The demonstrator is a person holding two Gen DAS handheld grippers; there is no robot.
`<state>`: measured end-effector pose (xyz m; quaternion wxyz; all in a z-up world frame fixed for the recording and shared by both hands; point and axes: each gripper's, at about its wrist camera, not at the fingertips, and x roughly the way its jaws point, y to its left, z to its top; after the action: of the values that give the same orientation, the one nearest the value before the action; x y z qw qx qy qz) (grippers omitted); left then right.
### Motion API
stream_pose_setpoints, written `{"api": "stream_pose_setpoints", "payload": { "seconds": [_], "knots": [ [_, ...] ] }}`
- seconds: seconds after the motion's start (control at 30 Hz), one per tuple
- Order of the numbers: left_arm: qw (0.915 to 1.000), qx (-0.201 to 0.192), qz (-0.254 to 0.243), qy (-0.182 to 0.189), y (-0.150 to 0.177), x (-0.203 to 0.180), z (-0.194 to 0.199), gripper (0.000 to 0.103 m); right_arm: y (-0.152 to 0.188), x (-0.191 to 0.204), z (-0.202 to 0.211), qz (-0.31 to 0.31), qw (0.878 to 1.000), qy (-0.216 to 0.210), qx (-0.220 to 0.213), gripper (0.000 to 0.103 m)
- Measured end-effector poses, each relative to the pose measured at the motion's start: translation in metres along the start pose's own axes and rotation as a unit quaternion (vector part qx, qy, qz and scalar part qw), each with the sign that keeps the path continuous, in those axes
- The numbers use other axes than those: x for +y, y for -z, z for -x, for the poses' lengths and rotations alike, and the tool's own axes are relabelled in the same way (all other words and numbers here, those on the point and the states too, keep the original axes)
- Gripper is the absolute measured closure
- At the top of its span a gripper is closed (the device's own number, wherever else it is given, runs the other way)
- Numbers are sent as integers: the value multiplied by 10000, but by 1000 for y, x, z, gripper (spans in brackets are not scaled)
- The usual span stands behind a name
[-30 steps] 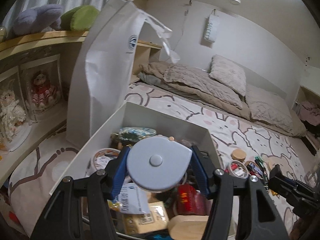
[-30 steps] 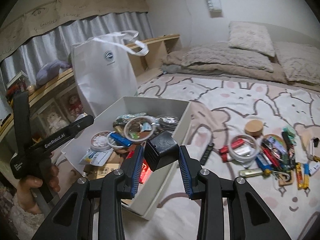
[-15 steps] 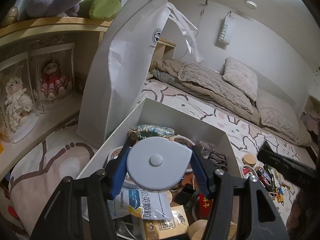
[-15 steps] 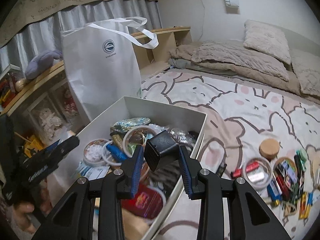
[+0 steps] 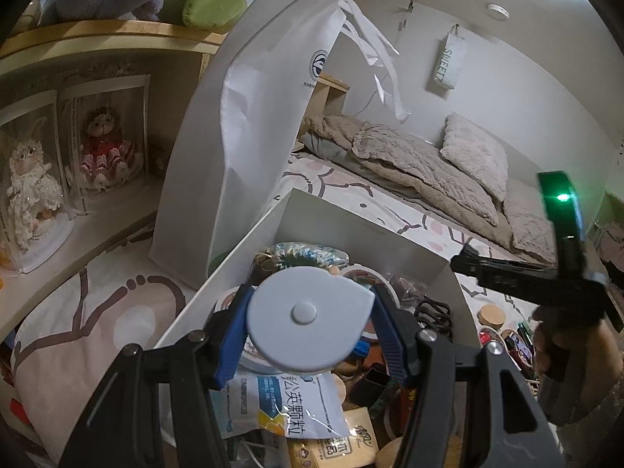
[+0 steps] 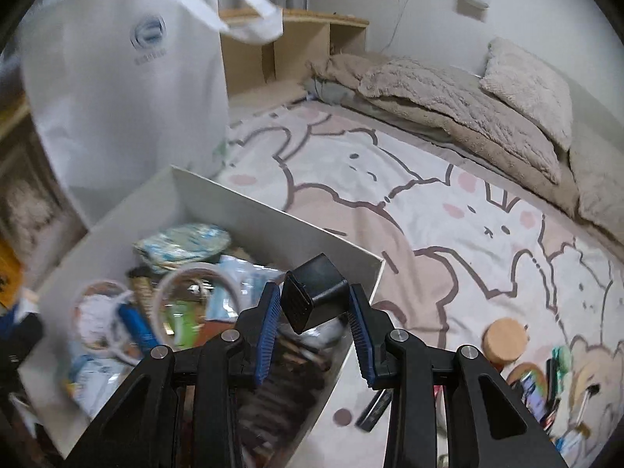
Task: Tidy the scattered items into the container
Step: 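Lower the black cube into the box and open the right tool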
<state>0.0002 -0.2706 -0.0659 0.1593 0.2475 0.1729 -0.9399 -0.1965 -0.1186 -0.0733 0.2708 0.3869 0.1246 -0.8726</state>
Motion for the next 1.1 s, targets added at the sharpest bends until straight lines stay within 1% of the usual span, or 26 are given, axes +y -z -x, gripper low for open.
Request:
{"api": "stream_pose_setpoints", "payload": {
  "seconds": [0.13,0.23,0.3,0.37,0.4,0.43,0.47,0.5,0.57,0.83,1.0,1.1],
  "knots": [
    [10000,33,23,-23,0,4,-5,43,-5,-2,-19,111,9997,107,185,67],
    [10000,46,23,-22,1,6,-7,43,-6,-4,-29,251,9989,285,283,67],
    [10000,61,19,-17,2,6,-9,43,-7,-6,-33,318,9985,282,343,67],
    [10000,66,2,-5,2,6,-9,43,-7,-6,-35,360,9984,321,305,67],
    [10000,63,-7,2,2,6,-9,43,-7,-6,-34,365,9985,302,276,65],
    [10000,58,-15,7,2,6,-9,43,-7,-7,-33,354,9987,277,255,49],
    [10000,54,-18,7,2,5,-9,43,-7,-8,-32,336,9988,256,234,25],
    [10000,48,-16,1,2,6,-8,43,-5,-8,-29,316,9990,261,182,18],
    [10000,43,-10,-22,2,7,-9,43,-3,-10,-22,292,9992,275,51,17],
    [10000,80,-35,-17,3,6,-10,43,10,-21,6,-14,9999,12,-147,17],
    [9998,149,-86,32,5,0,-13,43,25,-27,32,-138,9993,-157,-321,17],
    [9997,117,-191,-48,5,-6,-11,43,39,-35,51,-242,9983,-264,-461,17]
  ]
}}
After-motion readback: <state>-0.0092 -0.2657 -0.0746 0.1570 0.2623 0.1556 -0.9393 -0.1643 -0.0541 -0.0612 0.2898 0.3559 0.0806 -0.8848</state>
